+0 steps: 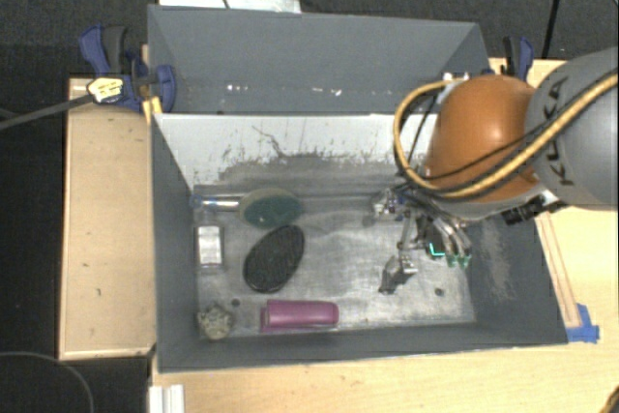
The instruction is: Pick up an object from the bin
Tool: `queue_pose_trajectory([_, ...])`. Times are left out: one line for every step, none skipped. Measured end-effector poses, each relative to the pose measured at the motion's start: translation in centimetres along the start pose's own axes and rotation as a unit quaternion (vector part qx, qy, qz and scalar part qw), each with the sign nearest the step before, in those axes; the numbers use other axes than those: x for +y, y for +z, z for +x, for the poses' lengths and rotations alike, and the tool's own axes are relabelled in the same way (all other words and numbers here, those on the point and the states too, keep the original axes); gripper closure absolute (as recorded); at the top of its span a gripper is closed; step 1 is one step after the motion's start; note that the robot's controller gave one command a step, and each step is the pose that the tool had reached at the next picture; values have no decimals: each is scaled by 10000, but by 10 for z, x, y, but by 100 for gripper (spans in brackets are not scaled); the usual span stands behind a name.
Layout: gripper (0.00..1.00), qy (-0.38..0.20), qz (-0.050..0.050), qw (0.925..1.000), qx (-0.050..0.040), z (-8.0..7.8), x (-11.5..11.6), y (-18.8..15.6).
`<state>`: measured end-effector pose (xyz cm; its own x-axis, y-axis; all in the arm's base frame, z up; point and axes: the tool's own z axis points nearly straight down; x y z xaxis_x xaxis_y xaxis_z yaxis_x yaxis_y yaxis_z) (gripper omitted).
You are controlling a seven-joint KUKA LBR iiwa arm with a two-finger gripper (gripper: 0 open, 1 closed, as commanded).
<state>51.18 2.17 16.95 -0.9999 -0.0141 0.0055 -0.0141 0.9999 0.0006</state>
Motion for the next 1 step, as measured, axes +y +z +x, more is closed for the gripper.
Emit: queue_pose_trajectory([0, -150, -7, 9999, -60, 8, 97, 100])
